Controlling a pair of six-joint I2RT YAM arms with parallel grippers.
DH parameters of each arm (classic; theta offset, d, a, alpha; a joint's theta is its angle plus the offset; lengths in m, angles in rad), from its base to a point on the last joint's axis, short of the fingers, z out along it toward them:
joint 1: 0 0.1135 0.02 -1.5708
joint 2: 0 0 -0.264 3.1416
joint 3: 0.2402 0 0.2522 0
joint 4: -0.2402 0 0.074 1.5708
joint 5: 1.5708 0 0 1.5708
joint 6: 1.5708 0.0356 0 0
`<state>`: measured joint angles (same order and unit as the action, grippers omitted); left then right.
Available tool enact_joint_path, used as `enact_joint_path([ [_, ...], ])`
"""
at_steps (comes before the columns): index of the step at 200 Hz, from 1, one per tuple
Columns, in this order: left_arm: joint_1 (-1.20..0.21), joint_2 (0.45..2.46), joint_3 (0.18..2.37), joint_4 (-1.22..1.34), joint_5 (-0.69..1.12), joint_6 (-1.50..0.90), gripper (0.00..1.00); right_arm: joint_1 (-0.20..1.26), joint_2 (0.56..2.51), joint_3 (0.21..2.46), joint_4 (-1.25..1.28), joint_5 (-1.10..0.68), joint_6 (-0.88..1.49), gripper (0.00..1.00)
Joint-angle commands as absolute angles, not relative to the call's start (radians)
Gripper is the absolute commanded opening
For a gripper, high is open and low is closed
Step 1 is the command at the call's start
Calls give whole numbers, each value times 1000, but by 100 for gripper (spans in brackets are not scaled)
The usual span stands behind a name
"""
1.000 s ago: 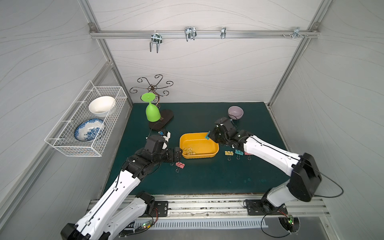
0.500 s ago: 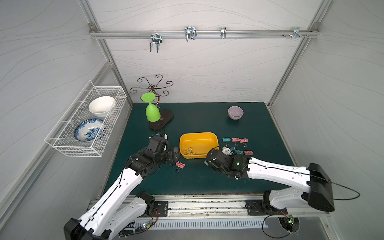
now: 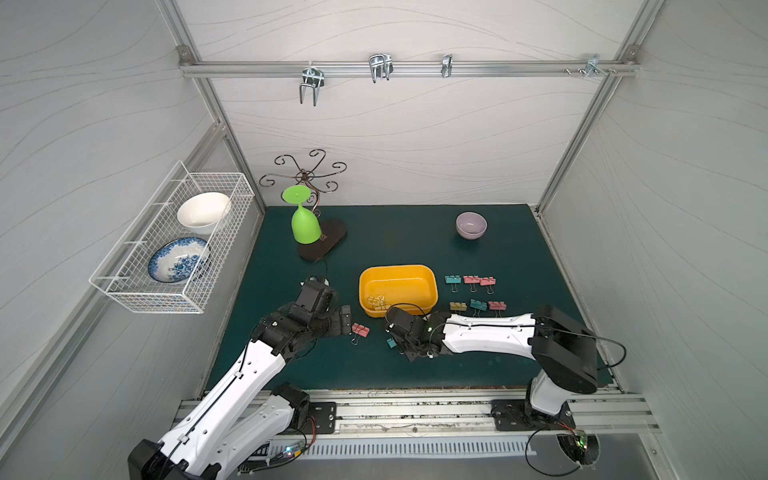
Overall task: Take out the binder clips from the storage box
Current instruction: Place the binder clip at the center of the board.
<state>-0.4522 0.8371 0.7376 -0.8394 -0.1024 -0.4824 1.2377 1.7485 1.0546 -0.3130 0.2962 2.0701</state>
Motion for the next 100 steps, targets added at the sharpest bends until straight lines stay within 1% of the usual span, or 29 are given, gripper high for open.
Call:
enact_joint_path([
  [1,-448,818,734,-823,-133,-460,98,1248,1824,1060,-290,257,2173,0],
  [16,-448,818,731,-814,-145,-456,98,1249,1847,1069,-267,245,2177,0],
  [65,-448,839,732,-802,-150,-436,98,1252,1867,1123,-309,257,2140,0],
  [75,-448,839,732,-804,-149,-436,98,1252,1868,1123,-304,252,2136,3],
  [87,-448,839,732,-804,-141,-437,98,1252,1868,1129,-309,241,2127,10],
  [100,-448,837,732,-802,-134,-440,98,1254,1860,1129,-313,247,2115,11],
])
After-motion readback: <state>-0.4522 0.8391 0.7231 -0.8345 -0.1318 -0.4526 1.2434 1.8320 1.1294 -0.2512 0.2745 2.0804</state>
